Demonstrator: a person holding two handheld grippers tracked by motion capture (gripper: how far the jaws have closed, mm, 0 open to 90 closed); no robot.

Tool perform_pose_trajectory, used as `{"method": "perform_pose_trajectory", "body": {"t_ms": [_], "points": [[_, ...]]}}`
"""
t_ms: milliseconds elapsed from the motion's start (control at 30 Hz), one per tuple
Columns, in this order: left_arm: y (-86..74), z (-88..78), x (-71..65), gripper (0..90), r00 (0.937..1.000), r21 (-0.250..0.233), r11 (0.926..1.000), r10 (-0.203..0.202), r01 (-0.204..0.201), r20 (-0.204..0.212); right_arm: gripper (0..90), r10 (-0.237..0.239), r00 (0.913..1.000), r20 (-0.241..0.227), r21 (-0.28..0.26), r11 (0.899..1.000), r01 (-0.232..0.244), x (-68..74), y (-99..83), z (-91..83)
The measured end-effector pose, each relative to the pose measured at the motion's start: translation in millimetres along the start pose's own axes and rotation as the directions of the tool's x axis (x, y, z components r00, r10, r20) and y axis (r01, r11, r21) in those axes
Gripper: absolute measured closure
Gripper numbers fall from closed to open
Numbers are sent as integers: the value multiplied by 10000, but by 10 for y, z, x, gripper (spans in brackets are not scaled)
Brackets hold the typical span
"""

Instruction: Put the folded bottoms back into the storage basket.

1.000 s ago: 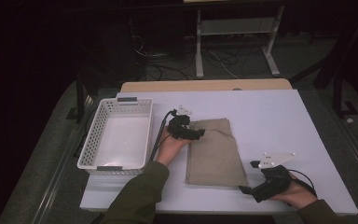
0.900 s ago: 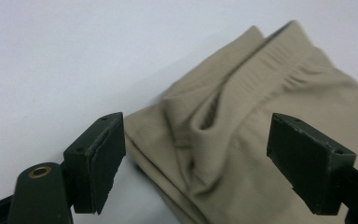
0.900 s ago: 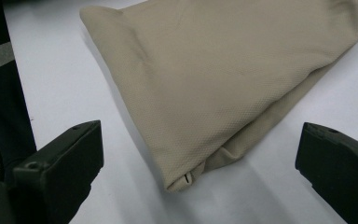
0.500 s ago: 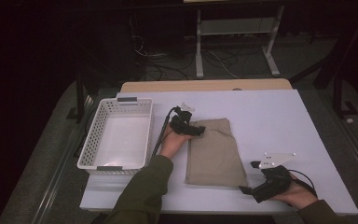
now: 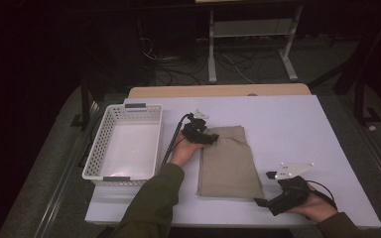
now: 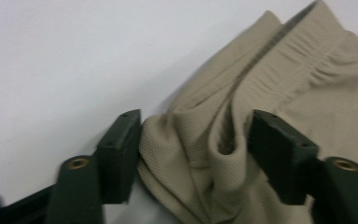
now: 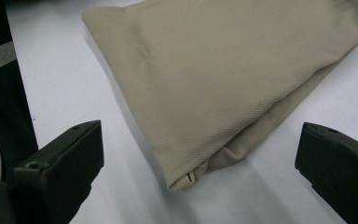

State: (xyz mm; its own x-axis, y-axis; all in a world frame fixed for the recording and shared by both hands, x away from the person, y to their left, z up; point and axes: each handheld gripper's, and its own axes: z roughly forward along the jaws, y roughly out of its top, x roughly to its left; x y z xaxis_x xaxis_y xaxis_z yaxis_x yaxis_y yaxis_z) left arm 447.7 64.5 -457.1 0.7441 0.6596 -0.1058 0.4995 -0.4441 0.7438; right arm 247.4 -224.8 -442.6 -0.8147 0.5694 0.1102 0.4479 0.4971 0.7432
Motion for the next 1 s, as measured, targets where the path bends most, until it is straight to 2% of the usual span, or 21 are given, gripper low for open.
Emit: {"method": "perform_pose_trajectory", "body": {"t_ms": [100, 233, 400, 600, 700, 833, 1000], "points": [[4, -1, -13, 457, 9998, -16, 10000, -27, 28, 200, 11, -28, 10000, -10, 6, 10000, 28, 0, 1, 2], [-1, 1, -10, 589, 9975, -33, 9998, -181, 184, 689, 12, -35, 10000, -16, 5, 10000, 35, -2, 1, 3], [-5, 10, -12, 689, 9935, -46, 9989, -455, 463, 1041, 17, -49, 10000, -28, 14, 10000, 49, 2, -2, 14], [-9, 7, 9, 711, 9918, -2, 9986, -523, 527, 1164, 67, -26, 9999, 120, 240, 9997, 24, 6, -10, 33], [-7, 9, 7, 712, 9918, -10, 9985, -547, 552, 1158, 146, -56, 9999, 142, 546, 9985, 48, 15, -18, 59], [-5, 11, 14, 714, 9910, 1, 9983, -585, 589, 1204, 204, -214, 9992, 323, 851, 9962, 186, 30, -21, 106], [2, 12, 25, 718, 9901, 67, 9981, -621, 618, 1258, 294, -426, 9986, 306, 1119, 9930, 390, 58, -18, 159]]}}
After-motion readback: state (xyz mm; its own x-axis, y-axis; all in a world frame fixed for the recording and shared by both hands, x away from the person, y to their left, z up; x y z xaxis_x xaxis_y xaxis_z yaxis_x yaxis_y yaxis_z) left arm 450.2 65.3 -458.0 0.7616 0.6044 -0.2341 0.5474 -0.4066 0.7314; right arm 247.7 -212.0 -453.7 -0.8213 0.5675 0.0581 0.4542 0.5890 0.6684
